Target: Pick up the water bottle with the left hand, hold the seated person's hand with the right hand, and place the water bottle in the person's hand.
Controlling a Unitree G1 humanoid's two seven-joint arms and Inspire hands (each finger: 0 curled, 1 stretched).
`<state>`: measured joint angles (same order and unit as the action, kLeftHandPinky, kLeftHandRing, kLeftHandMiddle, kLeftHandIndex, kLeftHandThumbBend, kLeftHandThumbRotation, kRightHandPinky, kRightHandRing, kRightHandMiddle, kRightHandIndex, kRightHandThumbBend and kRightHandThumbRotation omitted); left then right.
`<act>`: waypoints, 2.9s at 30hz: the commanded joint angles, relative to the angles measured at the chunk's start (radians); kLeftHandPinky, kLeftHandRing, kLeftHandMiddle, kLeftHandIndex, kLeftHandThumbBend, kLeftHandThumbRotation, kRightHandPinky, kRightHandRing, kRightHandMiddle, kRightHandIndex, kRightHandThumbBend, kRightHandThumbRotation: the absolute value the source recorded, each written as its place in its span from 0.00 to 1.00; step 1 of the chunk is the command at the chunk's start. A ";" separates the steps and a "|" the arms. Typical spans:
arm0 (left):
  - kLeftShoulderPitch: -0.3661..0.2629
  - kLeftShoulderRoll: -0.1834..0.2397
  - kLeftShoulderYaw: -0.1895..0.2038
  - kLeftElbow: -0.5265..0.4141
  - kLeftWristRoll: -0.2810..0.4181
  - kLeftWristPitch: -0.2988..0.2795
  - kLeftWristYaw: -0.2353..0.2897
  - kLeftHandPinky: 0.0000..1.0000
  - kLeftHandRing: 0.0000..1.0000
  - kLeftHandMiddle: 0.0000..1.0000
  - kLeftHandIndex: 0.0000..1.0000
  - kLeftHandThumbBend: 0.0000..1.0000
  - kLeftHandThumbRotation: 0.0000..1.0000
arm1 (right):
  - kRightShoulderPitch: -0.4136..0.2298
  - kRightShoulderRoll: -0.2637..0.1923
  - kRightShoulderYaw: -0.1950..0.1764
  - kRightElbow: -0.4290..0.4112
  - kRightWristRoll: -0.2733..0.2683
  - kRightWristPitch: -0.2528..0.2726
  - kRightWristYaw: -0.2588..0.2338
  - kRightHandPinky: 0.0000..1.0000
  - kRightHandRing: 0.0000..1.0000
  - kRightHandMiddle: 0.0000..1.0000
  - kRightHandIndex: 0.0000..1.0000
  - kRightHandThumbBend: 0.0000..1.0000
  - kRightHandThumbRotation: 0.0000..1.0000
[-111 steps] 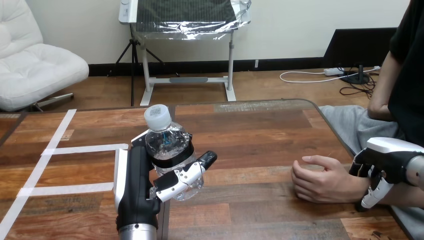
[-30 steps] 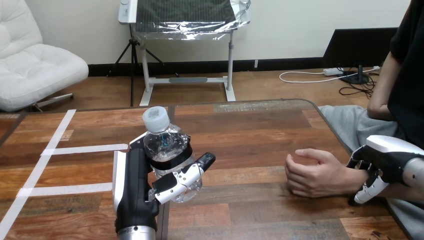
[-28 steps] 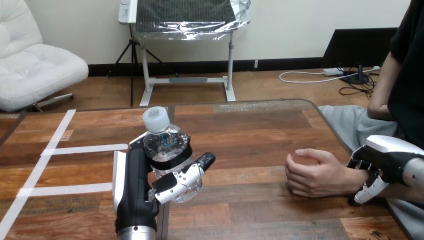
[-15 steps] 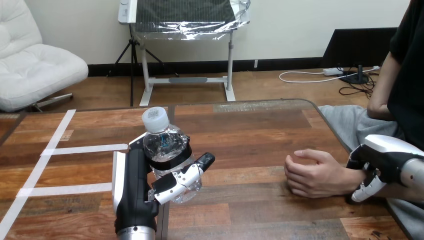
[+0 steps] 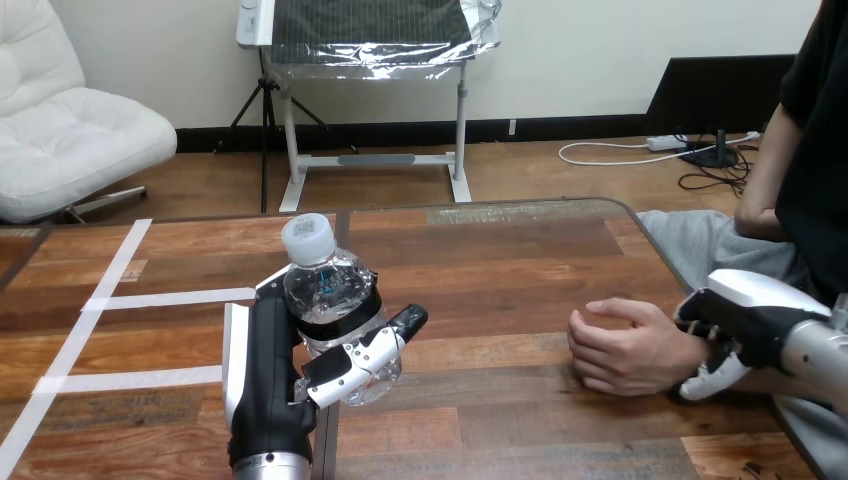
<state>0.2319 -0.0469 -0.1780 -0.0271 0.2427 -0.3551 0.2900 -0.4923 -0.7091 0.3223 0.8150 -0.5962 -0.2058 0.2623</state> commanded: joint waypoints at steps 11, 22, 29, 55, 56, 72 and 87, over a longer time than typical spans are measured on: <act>-0.044 -0.023 0.008 -0.050 -0.002 -0.032 0.004 0.33 0.38 0.43 0.43 0.67 0.00 | -0.007 0.037 0.006 0.033 0.010 -0.052 -0.060 0.24 0.32 0.43 0.45 0.67 0.00; -0.048 -0.023 0.010 -0.052 -0.001 -0.026 0.004 0.33 0.38 0.43 0.43 0.67 0.00 | -0.010 0.038 0.001 0.040 0.026 -0.063 -0.057 0.24 0.32 0.42 0.43 0.68 0.00; -0.051 -0.021 0.011 -0.048 0.004 -0.034 0.008 0.33 0.38 0.43 0.43 0.67 0.00 | -0.005 0.038 0.001 0.024 0.023 -0.053 -0.059 0.24 0.32 0.42 0.43 0.68 0.00; -0.051 -0.022 0.011 -0.049 0.004 -0.035 0.008 0.33 0.38 0.43 0.44 0.66 0.00 | -0.012 0.037 0.000 0.075 0.025 -0.106 -0.096 0.24 0.32 0.41 0.43 0.70 0.00; -0.051 -0.022 0.011 -0.048 0.003 -0.035 0.008 0.33 0.38 0.43 0.44 0.66 0.00 | -0.012 0.037 -0.001 0.075 0.025 -0.104 -0.098 0.24 0.32 0.41 0.43 0.70 0.00; -0.054 -0.023 0.009 -0.047 0.013 -0.029 0.012 0.33 0.38 0.43 0.43 0.67 0.00 | -0.014 0.030 -0.001 0.086 0.022 -0.128 -0.118 0.21 0.28 0.37 0.39 0.70 0.00; -0.056 -0.024 0.008 -0.047 0.010 -0.028 0.011 0.33 0.38 0.43 0.43 0.66 0.00 | -0.011 0.017 -0.007 0.080 0.015 -0.128 -0.142 0.26 0.33 0.41 0.42 0.73 0.00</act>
<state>0.2318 -0.0468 -0.1762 -0.0271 0.2446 -0.3551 0.2930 -0.4912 -0.6991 0.3165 0.8951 -0.5863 -0.3357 0.1338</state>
